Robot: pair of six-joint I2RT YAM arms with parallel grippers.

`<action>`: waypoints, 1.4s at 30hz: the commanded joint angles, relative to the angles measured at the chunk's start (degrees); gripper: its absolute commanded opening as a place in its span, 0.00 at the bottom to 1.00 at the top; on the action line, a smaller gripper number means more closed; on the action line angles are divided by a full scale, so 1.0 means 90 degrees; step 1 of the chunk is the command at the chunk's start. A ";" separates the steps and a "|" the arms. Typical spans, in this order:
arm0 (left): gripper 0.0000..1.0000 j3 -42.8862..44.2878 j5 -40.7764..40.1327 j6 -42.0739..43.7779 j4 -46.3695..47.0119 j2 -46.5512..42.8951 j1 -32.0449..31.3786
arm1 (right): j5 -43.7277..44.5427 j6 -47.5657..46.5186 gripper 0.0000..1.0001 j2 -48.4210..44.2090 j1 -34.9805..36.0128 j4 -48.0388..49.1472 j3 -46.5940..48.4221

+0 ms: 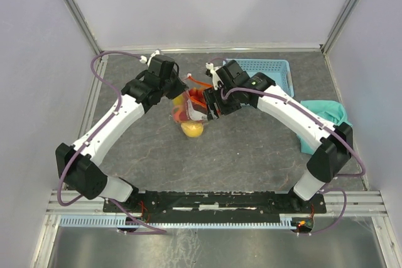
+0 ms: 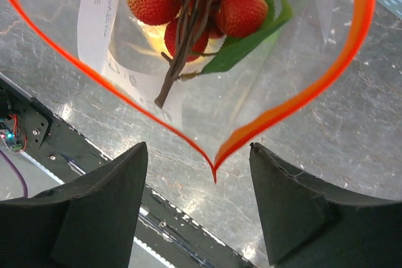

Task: Place the food in the zip-top bag and seal the zipper
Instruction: Zip the zipper food storage bag at the center of the board.

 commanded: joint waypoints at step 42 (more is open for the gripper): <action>0.83 -0.3043 0.5718 0.4649 0.3802 -0.1293 0.2954 | 0.1741 -0.5148 0.01 -0.0824 -0.0026 -0.0106 0.0382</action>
